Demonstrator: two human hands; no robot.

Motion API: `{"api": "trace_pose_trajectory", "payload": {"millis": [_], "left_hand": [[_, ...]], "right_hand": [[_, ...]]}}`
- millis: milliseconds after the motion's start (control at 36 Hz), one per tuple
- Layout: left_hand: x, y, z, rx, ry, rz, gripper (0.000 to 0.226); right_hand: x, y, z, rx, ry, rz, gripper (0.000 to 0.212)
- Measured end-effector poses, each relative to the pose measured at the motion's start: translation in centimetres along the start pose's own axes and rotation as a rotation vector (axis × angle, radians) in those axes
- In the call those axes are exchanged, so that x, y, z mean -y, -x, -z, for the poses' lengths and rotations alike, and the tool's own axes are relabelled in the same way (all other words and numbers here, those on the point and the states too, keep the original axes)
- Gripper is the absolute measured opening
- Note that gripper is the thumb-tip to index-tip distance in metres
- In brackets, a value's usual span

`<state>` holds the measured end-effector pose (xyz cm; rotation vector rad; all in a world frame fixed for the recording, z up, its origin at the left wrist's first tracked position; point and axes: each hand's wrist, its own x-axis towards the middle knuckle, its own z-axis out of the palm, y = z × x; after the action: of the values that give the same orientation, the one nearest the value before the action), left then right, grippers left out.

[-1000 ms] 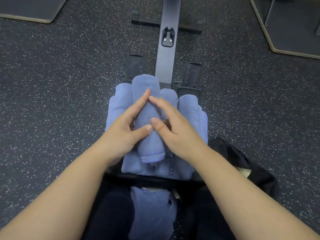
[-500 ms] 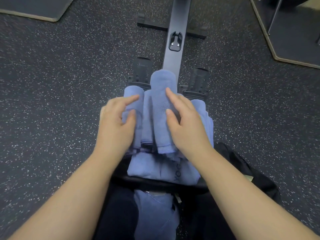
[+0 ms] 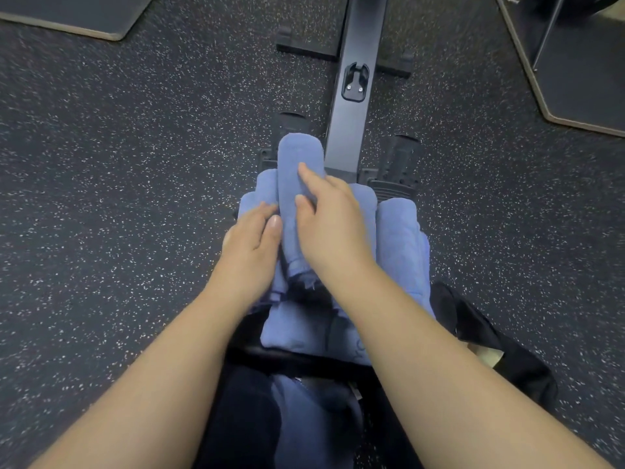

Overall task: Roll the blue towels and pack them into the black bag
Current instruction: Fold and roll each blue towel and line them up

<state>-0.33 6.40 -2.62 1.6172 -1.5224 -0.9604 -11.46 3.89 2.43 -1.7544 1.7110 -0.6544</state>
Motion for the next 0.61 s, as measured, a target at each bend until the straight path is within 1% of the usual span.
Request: {"api": "trace_pose_trajectory", "payload": {"millis": [28, 83, 111, 167, 250, 306, 333, 389, 417, 528, 611], "left_hand": [[0.1, -0.1, 0.0, 0.019, -0.012, -0.005, 0.041], [0.6, -0.4, 0.1, 0.072, -0.03, 0.008, 0.059], [0.7, -0.4, 0.2, 0.073, -0.04, 0.016, 0.062], [0.6, -0.4, 0.4, 0.051, -0.038, 0.058, 0.064], [0.2, 0.0, 0.3, 0.055, 0.0, 0.066, 0.054], [-0.1, 0.1, 0.2, 0.068, 0.011, 0.058, 0.065], [-0.1, 0.2, 0.1, 0.075, 0.019, 0.069, 0.067], [-0.1, 0.2, 0.2, 0.09, 0.061, 0.075, 0.061], [-0.1, 0.2, 0.2, 0.094, 0.084, 0.072, 0.062], [0.8, -0.1, 0.2, 0.127, 0.114, 0.072, 0.074], [1.5, -0.3, 0.1, 0.145, 0.12, 0.109, 0.087]], "right_hand": [[0.1, 0.1, -0.3, 0.009, -0.003, 0.0, 0.048], [0.2, 0.2, -0.7, 0.041, -0.018, -0.017, 0.047], [0.2, 0.3, -0.9, 0.044, -0.029, -0.023, 0.046], [0.1, 0.3, -1.0, 0.027, -0.052, -0.027, 0.046], [-0.1, 0.4, -1.1, 0.036, -0.076, -0.027, 0.046], [-0.5, 0.7, -1.3, 0.046, -0.101, -0.024, 0.045], [-0.7, 0.8, -1.4, 0.044, -0.114, -0.025, 0.045], [-1.0, 0.7, -1.4, 0.029, -0.131, -0.025, 0.045], [-1.1, 0.7, -1.4, 0.023, -0.14, -0.023, 0.045], [-1.2, 0.5, -1.3, 0.0, -0.175, 0.0, 0.044], [-1.5, 0.5, -1.0, -0.011, -0.249, -0.004, 0.043]]}}
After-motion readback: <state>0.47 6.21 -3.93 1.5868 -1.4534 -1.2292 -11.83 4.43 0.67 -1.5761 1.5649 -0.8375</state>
